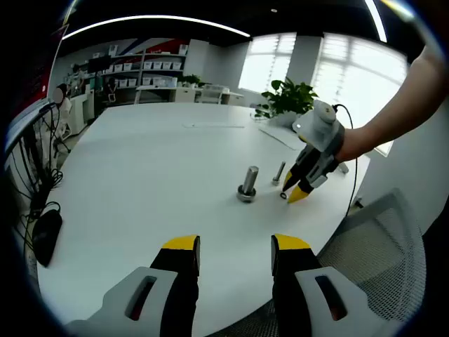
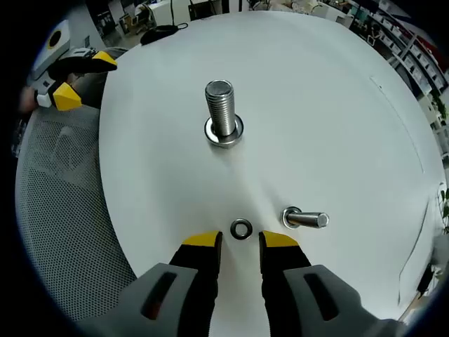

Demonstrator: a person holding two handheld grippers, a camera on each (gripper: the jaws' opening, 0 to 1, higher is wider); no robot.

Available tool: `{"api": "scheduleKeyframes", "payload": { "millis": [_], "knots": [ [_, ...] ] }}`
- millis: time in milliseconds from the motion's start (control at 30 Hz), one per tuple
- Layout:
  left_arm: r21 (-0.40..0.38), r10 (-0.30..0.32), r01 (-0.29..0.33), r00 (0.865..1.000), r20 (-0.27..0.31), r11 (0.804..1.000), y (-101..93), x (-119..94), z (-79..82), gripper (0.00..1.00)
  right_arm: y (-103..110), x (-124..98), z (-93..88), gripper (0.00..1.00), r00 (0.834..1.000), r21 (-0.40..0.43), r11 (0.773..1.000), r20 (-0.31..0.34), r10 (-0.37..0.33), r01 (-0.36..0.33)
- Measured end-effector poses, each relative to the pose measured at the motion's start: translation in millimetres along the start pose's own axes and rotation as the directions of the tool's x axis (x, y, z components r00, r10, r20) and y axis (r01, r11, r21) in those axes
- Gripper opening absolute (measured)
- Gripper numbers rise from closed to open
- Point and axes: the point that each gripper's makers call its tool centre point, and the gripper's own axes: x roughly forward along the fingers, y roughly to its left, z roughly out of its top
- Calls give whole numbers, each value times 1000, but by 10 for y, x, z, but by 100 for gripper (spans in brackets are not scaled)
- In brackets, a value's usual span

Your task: Place the washer onto the threaded stud by aligning its center hole with the stud, sliding it down to the base, and recovering from edge contact or off-axis alignment until the washer reaches the visible bottom stop.

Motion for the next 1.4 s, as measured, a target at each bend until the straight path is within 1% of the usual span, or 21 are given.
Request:
{"api": "scheduleKeyframes", "payload": {
  "millis": [167,333,533,700,867,1233,1367,1400],
  "knots": [
    [1,-3,3,1000,2,1000,-7,-1,4,39,-2,3,4,24,1000,2,1000,6,-1,1],
    [3,-5,5,1000,4,1000,-13,-3,11,39,6,9,16,23,1000,-25,1000,-10,2,-3],
    [0,-11,11,1000,9,1000,-20,-9,16,39,5,17,39,21,1000,1,1000,-17,-5,5],
    [2,-18,18,1000,8,1000,-33,-9,15,39,6,32,49,19,999,-20,1000,-32,0,0],
    [-4,-19,19,1000,9,1000,-31,-9,17,39,9,36,66,16,998,-33,999,-70,-1,-1],
    [0,-28,28,1000,10,1000,-54,-16,23,39,12,47,66,16,989,-45,999,-144,-19,13],
    [4,-30,30,1000,8,1000,-58,-11,19,39,49,33,53,15,983,-76,997,-182,-21,7],
    [3,-30,30,1000,8,1000,-58,-10,18,39,29,27,65,15,982,-102,995,-184,-35,16]
  ]
}}
